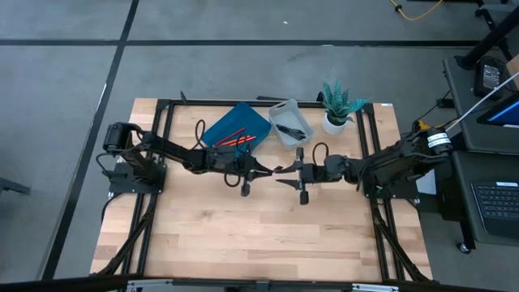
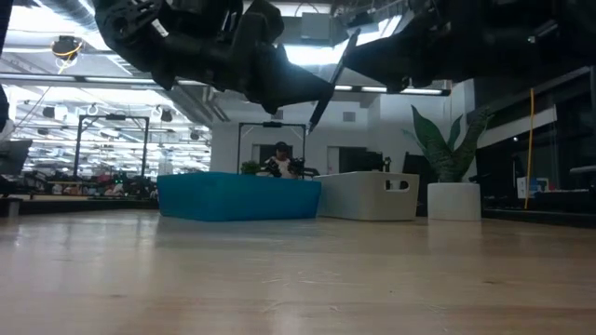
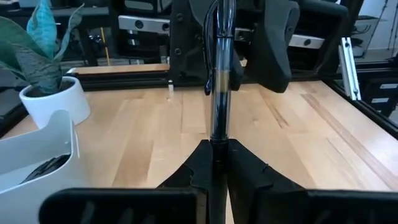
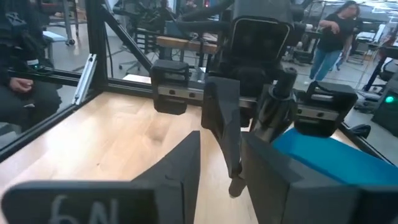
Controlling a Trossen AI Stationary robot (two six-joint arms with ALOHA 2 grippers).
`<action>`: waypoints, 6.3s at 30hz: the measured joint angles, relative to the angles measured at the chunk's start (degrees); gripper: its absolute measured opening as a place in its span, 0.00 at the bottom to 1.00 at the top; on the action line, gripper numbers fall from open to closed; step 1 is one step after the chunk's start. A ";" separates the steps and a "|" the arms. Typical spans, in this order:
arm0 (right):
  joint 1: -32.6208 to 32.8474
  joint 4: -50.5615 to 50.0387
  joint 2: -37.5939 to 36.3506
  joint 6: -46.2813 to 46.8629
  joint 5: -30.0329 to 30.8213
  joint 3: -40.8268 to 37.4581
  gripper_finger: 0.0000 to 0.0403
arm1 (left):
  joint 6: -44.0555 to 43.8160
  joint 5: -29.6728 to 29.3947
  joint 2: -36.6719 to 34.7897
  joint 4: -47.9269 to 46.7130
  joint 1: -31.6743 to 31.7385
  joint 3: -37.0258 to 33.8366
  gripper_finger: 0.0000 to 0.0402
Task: Sort pens & pencils
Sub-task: Put the black pen into the gray bin
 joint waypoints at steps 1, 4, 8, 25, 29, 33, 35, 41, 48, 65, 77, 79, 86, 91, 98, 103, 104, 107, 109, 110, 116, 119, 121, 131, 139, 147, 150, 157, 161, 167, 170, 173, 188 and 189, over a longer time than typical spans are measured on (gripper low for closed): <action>-0.30 0.00 0.00 0.19 -0.71 0.00 0.29 | 0.00 0.05 0.00 0.00 -0.02 0.00 0.05; -0.97 -0.20 0.00 1.19 -2.40 0.00 0.29 | 0.21 0.14 0.00 0.00 -0.02 0.00 0.05; -1.01 -1.91 0.00 1.46 -2.87 0.02 0.29 | 1.08 0.52 -0.10 -0.08 -0.06 0.00 0.05; -3.31 -3.03 0.02 1.76 -1.65 0.00 0.29 | 1.07 3.34 -0.20 -1.37 0.18 0.02 0.05; -3.66 -1.48 0.02 2.11 -4.39 0.00 0.29 | 1.07 3.37 -0.27 -0.80 0.16 0.03 0.05; -3.66 0.96 0.02 3.00 -6.60 0.16 0.28 | 1.07 3.28 -0.37 -0.69 0.31 0.11 0.05; -3.62 0.78 0.61 3.27 -7.12 1.51 0.28 | 1.15 3.15 -0.31 -1.08 0.36 0.09 0.05; -3.64 -1.35 7.45 2.81 -11.71 8.40 0.28 | 1.07 3.54 -0.31 -0.72 0.23 0.09 0.05; -3.90 -11.43 8.70 0.27 -12.43 13.44 0.28 | 1.27 4.54 -0.22 -1.90 -0.11 -0.02 0.05; -3.95 -23.92 3.17 0.42 -12.29 13.38 0.28 | 1.48 6.40 -0.22 -2.46 0.07 0.04 0.05; -4.52 -25.24 3.13 -0.27 -12.19 13.40 0.10 | 0.96 7.51 -0.22 -3.00 0.09 0.04 0.05; -4.79 -25.52 3.10 -0.14 -12.27 13.42 0.10 | 0.96 7.45 -0.22 -3.02 0.09 0.04 0.05; -5.15 -25.83 3.10 -0.77 -12.34 13.44 0.10 | 1.03 6.09 -0.22 -2.92 0.07 0.04 0.17; -5.15 -25.98 3.08 -1.09 -11.95 13.42 0.10 | 1.63 4.67 -1.01 -3.59 0.64 0.00 0.26; -5.59 -32.75 -1.83 -1.44 -8.69 13.25 0.10 | 2.11 4.48 -6.96 -11.87 3.21 0.09 0.29; -6.93 -37.42 -5.77 -1.39 -8.47 13.29 0.10 | 2.48 4.50 -10.03 -15.70 3.79 0.09 0.29; -7.33 -38.28 -6.36 -1.39 -8.05 13.29 0.10 | 2.54 4.50 -10.28 -16.56 3.79 0.09 0.29; -8.56 -41.34 -7.73 -1.44 -4.79 13.33 0.10 | 2.64 4.23 -10.67 -20.23 3.96 0.09 0.29; -9.62 -43.69 -8.50 -1.53 -3.49 13.28 0.10 | 2.80 4.11 -10.73 -21.94 4.15 0.09 0.29; -10.17 -44.19 -8.93 -1.57 -3.29 13.27 0.10 | 2.82 4.04 -10.73 -22.86 4.31 0.09 0.29; -15.22 -44.56 -11.15 -2.81 -1.91 13.31 0.10 | 3.02 4.02 -10.73 -23.78 5.87 0.09 0.29; -18.16 -43.74 -11.47 -2.64 -1.90 13.31 0.10 | 3.15 4.02 -10.73 -23.46 6.51 0.09 0.29; -19.87 -43.60 -11.43 -2.38 -1.91 13.31 0.10 | 3.17 4.05 -10.73 -23.41 6.96 0.08 0.29; -28.08 -42.97 -11.41 -2.22 -1.29 13.31 0.10 | 6.14 3.98 -10.71 -23.28 7.96 0.07 0.29; -32.53 -42.92 -11.41 -1.57 -1.34 13.31 0.10 | 7.78 3.90 -10.69 -23.26 8.09 0.07 0.29; -37.23 -47.50 -11.39 1.68 -8.22 13.31 0.10 | 7.65 3.86 -10.69 -23.26 9.08 0.07 0.29; -38.88 -48.96 -11.39 2.73 -11.18 13.31 0.10 | 7.57 3.86 -10.69 -23.26 9.05 0.07 0.29; -40.66 -57.94 -9.14 3.24 -14.32 17.97 0.10 | 7.45 3.88 -10.69 -23.16 9.03 0.02 0.29; -40.70 -65.54 -4.40 2.21 -14.32 24.65 0.10 | 7.37 3.88 -10.67 -22.71 9.03 0.02 0.29; -42.27 -76.33 3.73 0.35 -14.35 33.56 0.10 | 6.99 3.91 -10.67 -22.74 9.03 0.00 0.29; -43.81 -82.46 7.63 0.17 -14.88 37.77 0.10 | 6.99 3.91 -10.67 -22.77 9.03 0.00 0.29; -44.78 -88.06 11.44 -0.76 -14.92 41.53 0.10 | 7.02 3.91 -10.67 -22.80 9.03 0.00 0.29; -44.99 -95.56 20.97 -2.78 -19.75 48.00 0.10 | 6.99 3.91 -10.67 -24.92 9.03 0.00 0.29; -44.99 -96.05 21.30 -2.69 -19.88 48.00 0.10 | 6.99 3.91 -10.67 -24.98 9.03 0.00 0.29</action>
